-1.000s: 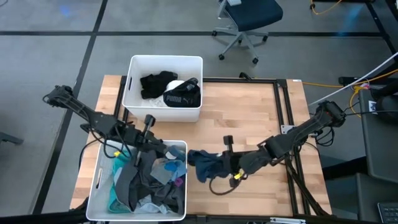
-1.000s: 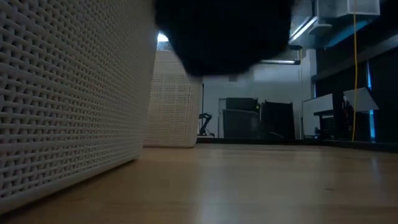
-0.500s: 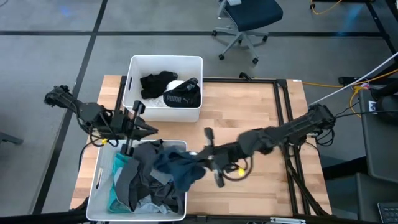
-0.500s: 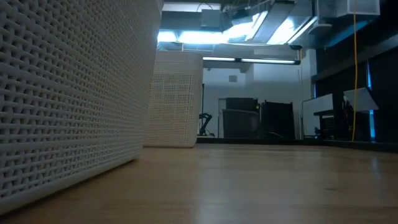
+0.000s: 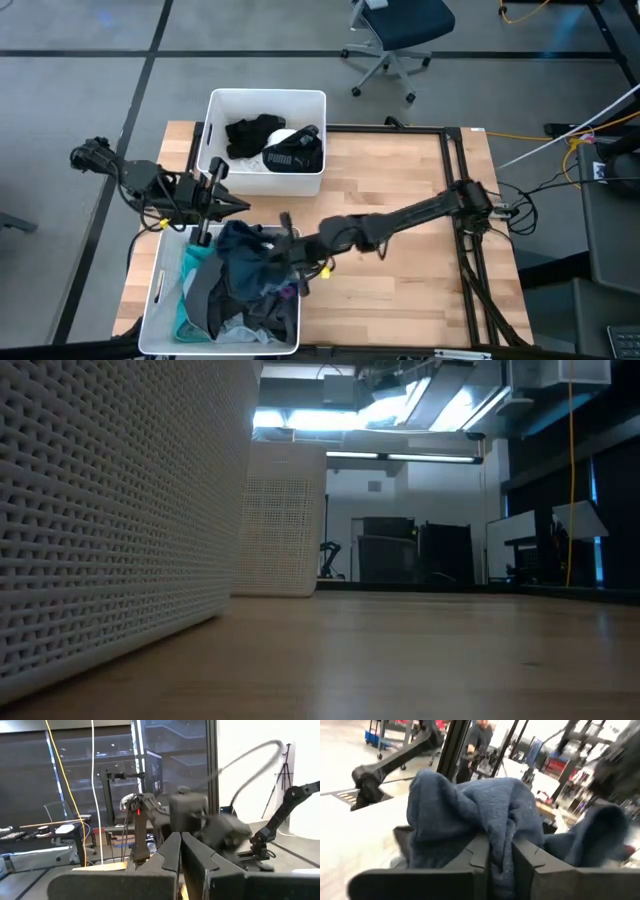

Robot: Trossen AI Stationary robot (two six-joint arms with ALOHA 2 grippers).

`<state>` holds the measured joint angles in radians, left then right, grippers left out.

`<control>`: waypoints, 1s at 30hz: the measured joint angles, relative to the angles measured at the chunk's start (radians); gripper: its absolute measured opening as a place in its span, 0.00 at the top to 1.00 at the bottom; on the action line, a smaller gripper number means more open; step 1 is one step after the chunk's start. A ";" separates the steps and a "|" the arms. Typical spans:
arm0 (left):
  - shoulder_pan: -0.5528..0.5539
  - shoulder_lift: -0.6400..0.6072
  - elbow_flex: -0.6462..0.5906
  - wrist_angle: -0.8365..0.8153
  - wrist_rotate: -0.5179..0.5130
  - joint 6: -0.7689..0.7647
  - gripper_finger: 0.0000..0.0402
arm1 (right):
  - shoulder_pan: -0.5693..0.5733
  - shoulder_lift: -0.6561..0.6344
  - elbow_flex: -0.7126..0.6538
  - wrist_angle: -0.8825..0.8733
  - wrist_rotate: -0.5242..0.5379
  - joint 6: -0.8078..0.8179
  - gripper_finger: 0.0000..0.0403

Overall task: Sort clothes
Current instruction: Put the dark blue short into the top laundry organizer, then return to Home Position

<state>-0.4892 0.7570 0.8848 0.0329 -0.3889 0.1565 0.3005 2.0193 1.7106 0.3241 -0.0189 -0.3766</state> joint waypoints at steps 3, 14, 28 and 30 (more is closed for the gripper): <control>0.000 -0.003 0.000 -0.001 0.000 0.007 0.99 | 0.000 0.032 0.000 -0.011 0.001 0.046 0.82; -0.001 -0.003 0.000 -0.016 0.001 0.034 0.99 | 0.030 -0.054 0.000 -0.241 0.093 0.084 0.44; 0.014 -0.067 -0.020 -0.133 -0.017 0.038 0.99 | 0.153 -0.362 0.000 -0.787 0.354 0.248 0.40; 0.021 -0.097 -0.044 -0.130 -0.018 0.035 0.99 | 0.169 -0.406 -0.003 -0.883 0.372 0.307 0.43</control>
<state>-0.4679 0.6601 0.8410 -0.0967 -0.4073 0.1912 0.4691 1.6130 1.7071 -0.5591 0.3527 -0.0697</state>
